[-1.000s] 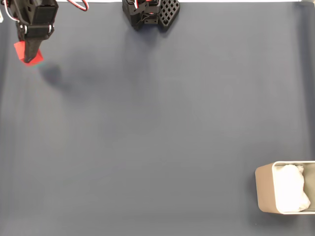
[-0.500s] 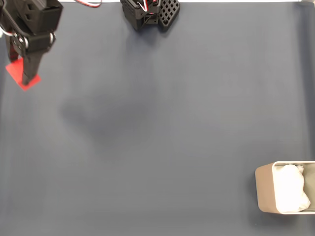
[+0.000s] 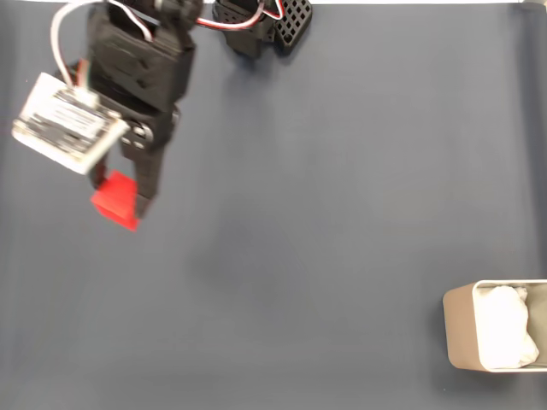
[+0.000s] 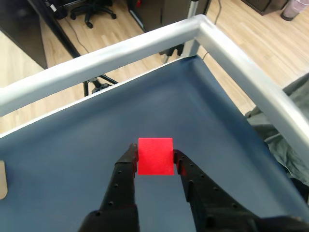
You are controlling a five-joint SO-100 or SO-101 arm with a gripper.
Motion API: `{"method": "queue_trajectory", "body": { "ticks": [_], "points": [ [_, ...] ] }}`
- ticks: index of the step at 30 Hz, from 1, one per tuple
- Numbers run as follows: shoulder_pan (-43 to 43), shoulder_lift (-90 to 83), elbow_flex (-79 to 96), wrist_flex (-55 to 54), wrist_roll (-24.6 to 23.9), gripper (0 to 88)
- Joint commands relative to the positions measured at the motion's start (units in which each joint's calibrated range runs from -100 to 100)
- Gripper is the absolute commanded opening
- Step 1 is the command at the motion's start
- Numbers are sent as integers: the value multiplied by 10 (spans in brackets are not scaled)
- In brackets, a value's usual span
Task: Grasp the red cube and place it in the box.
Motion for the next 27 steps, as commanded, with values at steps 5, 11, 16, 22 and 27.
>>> {"method": "queue_trajectory", "body": {
  "ticks": [5,11,16,22,27],
  "points": [
    [-94,-22,-38,4,5,0],
    [-164,-30,-36,6,4,0],
    [-224,-27,-44,6,0,0],
    [-294,-6,-71,2,-2,0],
    [-338,23,-99,-19,0,0]
  ]
}}
